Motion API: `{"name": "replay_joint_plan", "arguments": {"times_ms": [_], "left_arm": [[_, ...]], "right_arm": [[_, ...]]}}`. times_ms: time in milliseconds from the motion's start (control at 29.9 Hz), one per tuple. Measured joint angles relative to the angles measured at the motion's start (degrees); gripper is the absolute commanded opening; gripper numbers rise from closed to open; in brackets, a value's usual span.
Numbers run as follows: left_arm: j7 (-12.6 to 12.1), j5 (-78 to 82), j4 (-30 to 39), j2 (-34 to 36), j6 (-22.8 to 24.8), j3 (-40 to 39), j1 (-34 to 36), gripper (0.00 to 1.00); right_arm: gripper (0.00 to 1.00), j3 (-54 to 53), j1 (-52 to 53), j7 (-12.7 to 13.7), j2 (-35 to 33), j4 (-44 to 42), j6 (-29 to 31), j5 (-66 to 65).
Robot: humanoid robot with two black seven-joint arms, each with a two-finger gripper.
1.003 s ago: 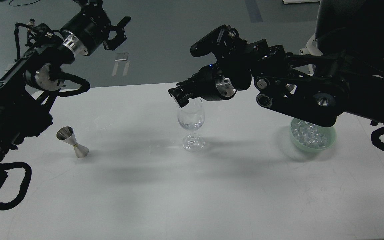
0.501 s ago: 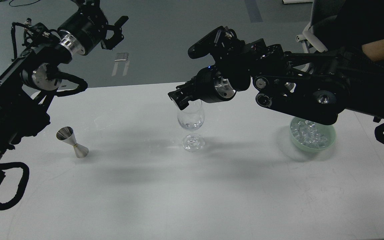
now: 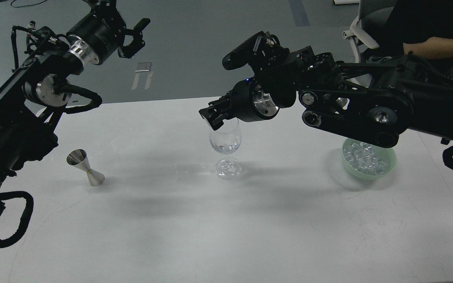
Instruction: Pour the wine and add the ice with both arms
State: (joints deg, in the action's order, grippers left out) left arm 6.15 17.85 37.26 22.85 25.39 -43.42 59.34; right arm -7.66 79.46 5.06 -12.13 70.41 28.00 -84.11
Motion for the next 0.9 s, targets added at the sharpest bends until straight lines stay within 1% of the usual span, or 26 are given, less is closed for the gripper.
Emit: {"name": "replay_joint_plan", "arguments": {"times_ms": [602, 903], "left_arm": [[0.0, 0.0, 0.0, 0.0, 0.1, 0.0, 0.0, 0.99], [0.0, 0.0, 0.0, 0.0, 0.1, 0.1, 0.0, 0.99]], "right_arm": [[0.24, 0.4, -0.1, 0.1, -0.7, 0.8, 0.0, 0.0], [0.24, 1.6, -0.1, 0.1, -5.4, 5.5, 0.0, 0.0]]}}
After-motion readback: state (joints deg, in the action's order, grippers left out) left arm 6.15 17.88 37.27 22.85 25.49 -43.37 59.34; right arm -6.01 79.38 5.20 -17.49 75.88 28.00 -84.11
